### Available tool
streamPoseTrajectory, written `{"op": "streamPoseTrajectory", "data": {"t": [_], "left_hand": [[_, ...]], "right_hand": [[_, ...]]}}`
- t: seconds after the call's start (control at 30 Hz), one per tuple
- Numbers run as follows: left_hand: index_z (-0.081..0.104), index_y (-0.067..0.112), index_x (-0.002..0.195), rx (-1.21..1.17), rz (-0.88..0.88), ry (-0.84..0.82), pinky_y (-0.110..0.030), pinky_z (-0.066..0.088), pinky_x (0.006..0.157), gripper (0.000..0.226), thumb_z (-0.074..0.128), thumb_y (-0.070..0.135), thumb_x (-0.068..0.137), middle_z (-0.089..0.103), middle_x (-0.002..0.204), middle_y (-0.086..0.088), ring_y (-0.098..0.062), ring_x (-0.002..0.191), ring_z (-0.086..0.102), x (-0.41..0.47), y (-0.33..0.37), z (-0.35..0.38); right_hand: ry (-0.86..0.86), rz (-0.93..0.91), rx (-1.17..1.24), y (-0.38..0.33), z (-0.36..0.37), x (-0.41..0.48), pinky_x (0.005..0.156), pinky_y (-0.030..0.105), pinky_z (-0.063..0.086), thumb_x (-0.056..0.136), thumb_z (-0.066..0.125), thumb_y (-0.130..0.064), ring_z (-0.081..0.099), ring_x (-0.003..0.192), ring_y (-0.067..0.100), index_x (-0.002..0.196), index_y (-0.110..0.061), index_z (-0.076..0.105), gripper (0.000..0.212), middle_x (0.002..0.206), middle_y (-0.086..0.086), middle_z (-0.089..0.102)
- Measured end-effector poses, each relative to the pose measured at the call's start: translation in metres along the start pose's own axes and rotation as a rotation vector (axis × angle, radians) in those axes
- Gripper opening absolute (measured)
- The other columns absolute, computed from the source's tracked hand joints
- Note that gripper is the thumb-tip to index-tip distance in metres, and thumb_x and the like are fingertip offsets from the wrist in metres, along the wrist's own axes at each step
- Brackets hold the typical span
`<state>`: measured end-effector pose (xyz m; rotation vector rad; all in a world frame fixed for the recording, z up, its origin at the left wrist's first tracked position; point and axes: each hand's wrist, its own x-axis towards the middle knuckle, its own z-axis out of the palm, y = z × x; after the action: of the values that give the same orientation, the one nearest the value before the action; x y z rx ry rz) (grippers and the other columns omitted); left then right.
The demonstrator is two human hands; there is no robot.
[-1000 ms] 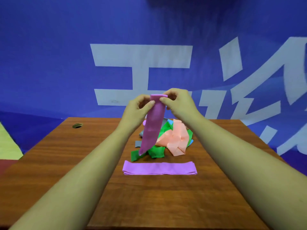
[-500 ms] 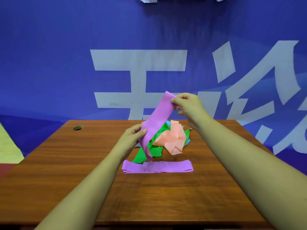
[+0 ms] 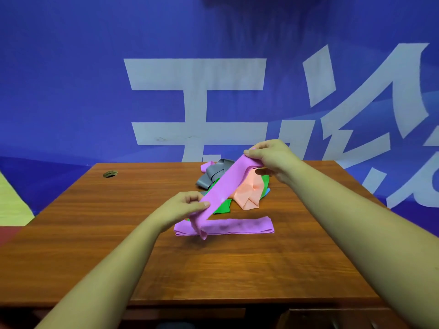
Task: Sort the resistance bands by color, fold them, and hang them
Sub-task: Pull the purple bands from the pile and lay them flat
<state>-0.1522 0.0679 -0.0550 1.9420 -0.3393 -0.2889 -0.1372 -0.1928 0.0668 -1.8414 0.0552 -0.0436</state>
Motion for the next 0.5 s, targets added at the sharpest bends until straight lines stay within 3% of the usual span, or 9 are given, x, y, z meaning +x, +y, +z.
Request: {"op": "streamPoseTrajectory", "data": {"t": [0.1,0.23,0.33,0.4,0.5], "left_hand": [[0.073,0.015,0.093,0.079,-0.086,-0.036,-0.031,0.044,0.073,0.052,0.071,0.061,0.068,0.073,0.088,-0.006,-0.013,0.076,0.061,-0.006,-0.008,-0.001],[0.069,0.014,0.081,-0.069,-0.104,-0.062,-0.02,0.044,0.064,0.014,0.071,0.028,0.084,0.063,0.073,-0.003,-0.01,0.064,0.056,-0.018,-0.027,-0.001],[0.065,0.01,0.081,-0.339,-0.109,0.045,-0.021,0.047,0.056,0.01,0.07,0.018,0.08,0.057,0.067,-0.009,-0.013,0.057,0.054,-0.026,-0.04,0.001],[0.06,0.006,0.082,-0.428,-0.114,0.152,-0.02,0.046,0.051,0.01,0.068,0.012,0.083,0.049,0.058,-0.01,-0.015,0.051,0.053,-0.029,-0.044,0.003],[0.058,0.003,0.085,-0.412,-0.105,0.296,-0.022,0.042,0.049,0.008,0.057,0.001,0.092,0.053,0.051,-0.005,-0.012,0.044,0.05,-0.029,-0.048,0.001]], "right_hand": [[0.047,-0.026,-0.011,0.003,-0.002,0.002,0.046,0.022,0.05,0.086,0.072,-0.019,0.059,0.059,0.016,0.087,-0.007,0.069,0.012,0.076,0.009,0.064],[0.161,-0.004,0.049,0.013,-0.016,0.006,0.053,0.03,0.053,0.088,0.068,-0.021,0.058,0.064,0.027,0.084,-0.009,0.066,0.013,0.08,0.016,0.063],[0.168,0.011,0.024,0.025,-0.026,0.003,0.06,0.032,0.056,0.089,0.068,-0.022,0.061,0.068,0.024,0.089,-0.007,0.067,0.015,0.083,0.015,0.066],[0.169,0.024,0.03,0.035,-0.03,-0.001,0.054,0.027,0.053,0.09,0.068,-0.02,0.061,0.064,0.019,0.086,-0.008,0.067,0.013,0.081,0.011,0.066],[0.145,0.076,0.063,0.057,-0.033,-0.005,0.042,0.02,0.049,0.088,0.071,-0.016,0.058,0.053,0.014,0.092,-0.005,0.067,0.013,0.078,0.01,0.066]]}}
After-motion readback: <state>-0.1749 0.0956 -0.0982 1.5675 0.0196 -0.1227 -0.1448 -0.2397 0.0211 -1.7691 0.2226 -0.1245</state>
